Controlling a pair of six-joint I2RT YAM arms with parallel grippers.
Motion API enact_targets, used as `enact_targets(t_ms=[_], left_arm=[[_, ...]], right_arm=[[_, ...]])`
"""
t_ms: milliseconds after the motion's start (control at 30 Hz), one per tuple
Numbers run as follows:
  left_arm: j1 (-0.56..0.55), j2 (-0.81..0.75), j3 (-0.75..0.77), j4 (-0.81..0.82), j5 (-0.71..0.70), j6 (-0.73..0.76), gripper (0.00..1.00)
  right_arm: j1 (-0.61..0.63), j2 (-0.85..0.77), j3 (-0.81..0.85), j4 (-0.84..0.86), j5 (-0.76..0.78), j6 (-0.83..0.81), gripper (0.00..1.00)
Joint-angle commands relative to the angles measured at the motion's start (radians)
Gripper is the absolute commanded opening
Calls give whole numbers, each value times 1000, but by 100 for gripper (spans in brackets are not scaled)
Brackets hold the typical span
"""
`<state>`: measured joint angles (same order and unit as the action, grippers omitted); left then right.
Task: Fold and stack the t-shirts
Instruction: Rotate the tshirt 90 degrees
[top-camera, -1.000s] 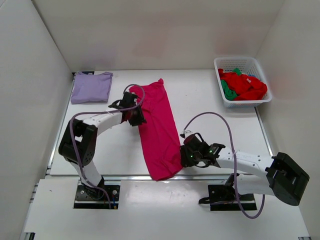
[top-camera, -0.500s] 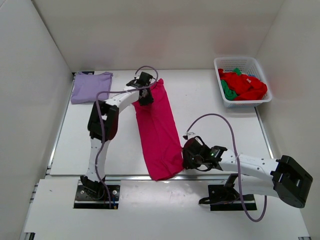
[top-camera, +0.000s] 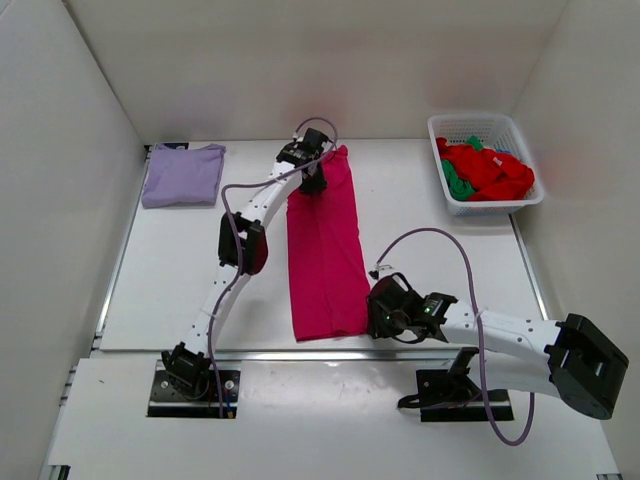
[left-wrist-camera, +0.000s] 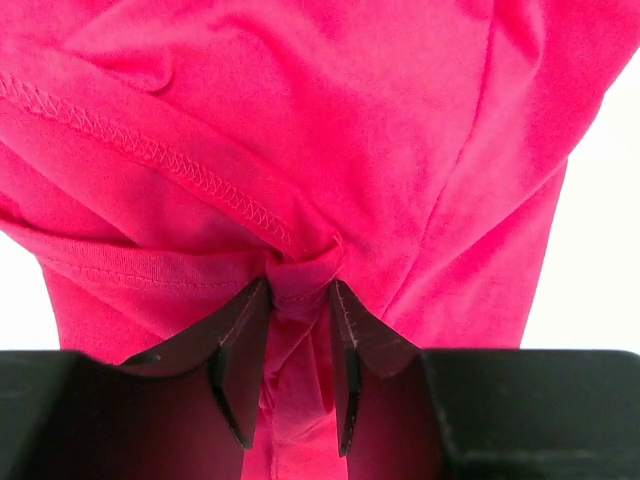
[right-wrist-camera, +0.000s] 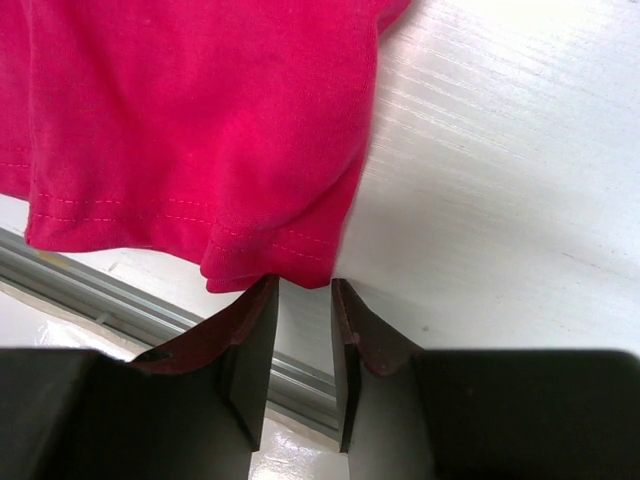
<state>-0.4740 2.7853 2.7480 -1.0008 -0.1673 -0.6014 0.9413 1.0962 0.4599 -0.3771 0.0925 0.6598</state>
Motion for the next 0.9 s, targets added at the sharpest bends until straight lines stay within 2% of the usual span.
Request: enact_targets(t_ms=[0,67,100,300,433,567,733,800,833,867], left_arm=[[-5,5,-3,-105,29,17,42],[3,39,85,-137,32,26,42],[0,14,49,-124,35,37,43],[34,-75,90,-139,49,40,47],[44,-203,93,-251,-1,74,47],[-1,-418,93,-373,-119,133,46],[-89,-847,-146,-375,-170,91,51],[-139,-1086,-383,-371,-248,55,51],[-179,-1148,-457,-369,-306,22,52],[-192,-1273,-610,-358,-322,-9,51]], right_arm=[[-18,5,-21,13,21,9,27],[-22,4,-21,29,24,3,30],[-30,1,-24,38,23,-8,30],[5,17,57,-22,116,-9,41],[25,-38,89,-72,191,20,51],[14,-134,68,-91,231,26,57],[-42,-208,45,-118,259,3,60],[-45,-214,55,-134,285,-6,60],[-50,-214,62,-132,294,-11,60],[-45,-202,66,-140,315,-9,60]])
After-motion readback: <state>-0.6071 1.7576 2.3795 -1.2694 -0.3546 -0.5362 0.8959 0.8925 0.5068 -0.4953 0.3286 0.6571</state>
